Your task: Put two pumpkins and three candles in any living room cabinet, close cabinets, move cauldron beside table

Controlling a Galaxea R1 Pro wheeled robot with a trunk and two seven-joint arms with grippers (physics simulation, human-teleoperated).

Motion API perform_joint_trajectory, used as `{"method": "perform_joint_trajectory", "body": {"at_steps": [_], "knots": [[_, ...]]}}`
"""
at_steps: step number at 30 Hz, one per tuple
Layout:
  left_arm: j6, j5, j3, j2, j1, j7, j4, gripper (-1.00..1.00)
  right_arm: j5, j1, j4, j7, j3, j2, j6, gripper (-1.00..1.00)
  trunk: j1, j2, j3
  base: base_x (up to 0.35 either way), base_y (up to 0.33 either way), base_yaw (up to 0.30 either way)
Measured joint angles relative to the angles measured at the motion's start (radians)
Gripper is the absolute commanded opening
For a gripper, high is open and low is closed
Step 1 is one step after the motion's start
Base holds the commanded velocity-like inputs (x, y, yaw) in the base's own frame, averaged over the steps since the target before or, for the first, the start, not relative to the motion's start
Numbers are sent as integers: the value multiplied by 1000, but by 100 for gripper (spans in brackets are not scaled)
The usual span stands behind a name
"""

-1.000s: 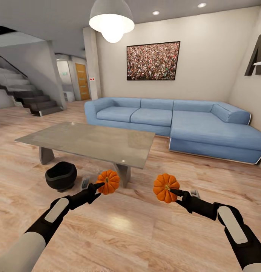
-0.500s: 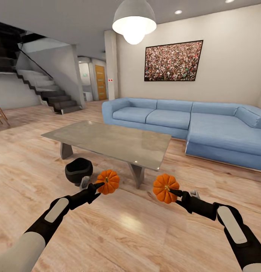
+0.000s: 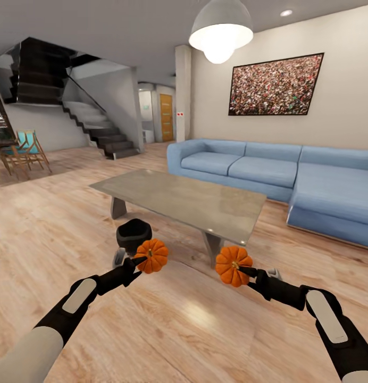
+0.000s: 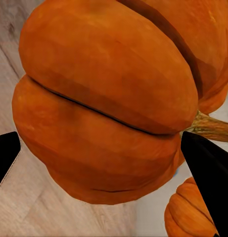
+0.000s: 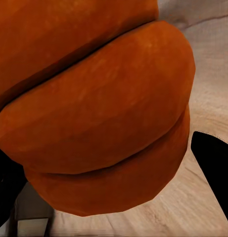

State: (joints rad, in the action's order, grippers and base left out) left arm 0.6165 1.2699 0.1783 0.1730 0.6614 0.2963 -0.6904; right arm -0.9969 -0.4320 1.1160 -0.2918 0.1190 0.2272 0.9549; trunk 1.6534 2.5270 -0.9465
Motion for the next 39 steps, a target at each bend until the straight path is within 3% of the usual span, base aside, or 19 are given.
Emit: {"method": "perform_joint_trajectory", "body": {"at_steps": [26, 39], "knots": [[2, 3, 0, 1, 0, 2, 2, -100, 1, 0, 0, 1, -2, -5, -2, -100, 0, 0, 9, 3, 0, 283], [1, 3, 0, 1, 0, 2, 2, -100, 8, 0, 1, 2, -2, -15, -2, -100, -1, 0, 12, 261, 0, 206]]}}
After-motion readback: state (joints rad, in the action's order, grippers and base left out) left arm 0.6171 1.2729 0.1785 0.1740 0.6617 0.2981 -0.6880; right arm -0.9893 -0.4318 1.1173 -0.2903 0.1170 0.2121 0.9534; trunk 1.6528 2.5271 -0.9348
